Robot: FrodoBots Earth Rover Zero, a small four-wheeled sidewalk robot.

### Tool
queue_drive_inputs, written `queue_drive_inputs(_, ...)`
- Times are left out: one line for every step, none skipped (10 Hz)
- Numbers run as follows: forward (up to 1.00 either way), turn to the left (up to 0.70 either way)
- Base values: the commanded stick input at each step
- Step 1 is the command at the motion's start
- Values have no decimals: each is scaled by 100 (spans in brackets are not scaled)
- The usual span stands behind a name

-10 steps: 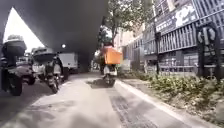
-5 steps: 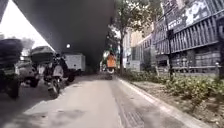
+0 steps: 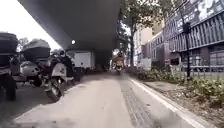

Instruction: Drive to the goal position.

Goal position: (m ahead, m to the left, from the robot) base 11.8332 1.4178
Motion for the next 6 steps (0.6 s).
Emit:
queue_drive_inputs(70, 0)
queue_drive_inputs(70, 0)
queue_drive_inputs(70, 0)
queue_drive_inputs(70, -3)
queue_drive_inputs(70, -14)
queue_drive_inputs(70, -14)
